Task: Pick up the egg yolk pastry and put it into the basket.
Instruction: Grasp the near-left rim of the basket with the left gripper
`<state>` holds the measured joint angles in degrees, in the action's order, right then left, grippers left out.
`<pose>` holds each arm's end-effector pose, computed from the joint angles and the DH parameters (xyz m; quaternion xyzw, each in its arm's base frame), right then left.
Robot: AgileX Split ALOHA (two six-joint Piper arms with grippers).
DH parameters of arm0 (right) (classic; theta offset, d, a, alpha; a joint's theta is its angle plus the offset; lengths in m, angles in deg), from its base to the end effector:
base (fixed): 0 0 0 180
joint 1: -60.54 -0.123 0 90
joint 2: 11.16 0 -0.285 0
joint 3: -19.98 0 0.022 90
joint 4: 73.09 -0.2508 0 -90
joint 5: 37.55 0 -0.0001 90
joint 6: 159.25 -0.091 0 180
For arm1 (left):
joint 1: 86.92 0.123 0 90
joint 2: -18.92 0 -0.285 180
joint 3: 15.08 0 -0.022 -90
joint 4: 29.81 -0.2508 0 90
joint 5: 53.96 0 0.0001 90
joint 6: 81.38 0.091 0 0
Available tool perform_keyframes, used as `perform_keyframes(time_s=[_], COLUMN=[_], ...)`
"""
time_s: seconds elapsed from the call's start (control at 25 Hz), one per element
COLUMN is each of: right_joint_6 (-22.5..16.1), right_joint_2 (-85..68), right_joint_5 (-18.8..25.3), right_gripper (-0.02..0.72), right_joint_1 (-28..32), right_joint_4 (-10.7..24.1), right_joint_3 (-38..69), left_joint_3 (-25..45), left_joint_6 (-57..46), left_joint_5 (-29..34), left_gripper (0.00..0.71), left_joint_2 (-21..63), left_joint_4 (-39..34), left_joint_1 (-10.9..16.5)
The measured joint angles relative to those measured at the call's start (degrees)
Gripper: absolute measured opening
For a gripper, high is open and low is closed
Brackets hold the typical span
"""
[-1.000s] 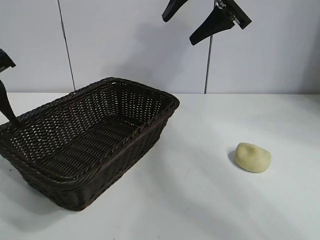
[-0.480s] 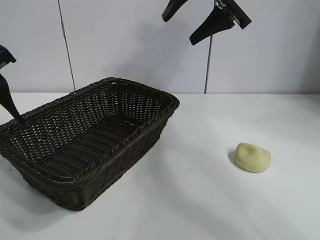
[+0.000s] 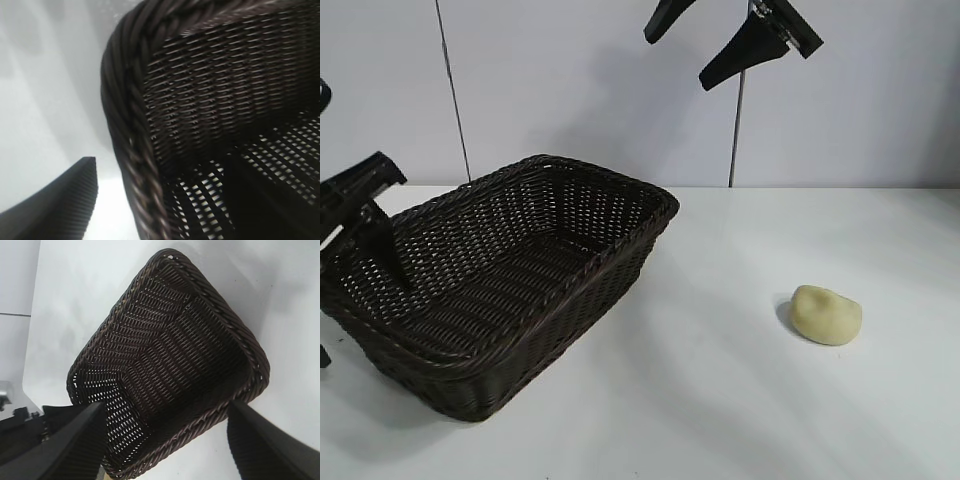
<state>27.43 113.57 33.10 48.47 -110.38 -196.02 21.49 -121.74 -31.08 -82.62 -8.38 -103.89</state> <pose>0.4235 0.1438 0.3171 -0.1023 0.9280 0.3234 0.1545 0.2566 -0.0919 0.1458 -0.3502 0.9171 -0.1652 0.0946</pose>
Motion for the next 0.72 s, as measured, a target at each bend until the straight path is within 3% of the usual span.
perform_keyframes(time_s=[0.24,0.72], right_joint_6=[0.0,0.0], right_joint_2=[0.0,0.0], right_joint_5=[0.0,0.0], right_gripper=[0.495,0.495], right_joint_1=[0.0,0.0], right_joint_4=[0.0,0.0], right_joint_3=[0.0,0.0], left_joint_3=[0.0,0.0], left_joint_6=[0.0,0.0], left_joint_5=[-1.0,-1.6], left_gripper=[0.321,0.236], left_joint_2=[0.0,0.0], left_joint_4=[1.3,2.5], left_joint_1=[0.0,0.0])
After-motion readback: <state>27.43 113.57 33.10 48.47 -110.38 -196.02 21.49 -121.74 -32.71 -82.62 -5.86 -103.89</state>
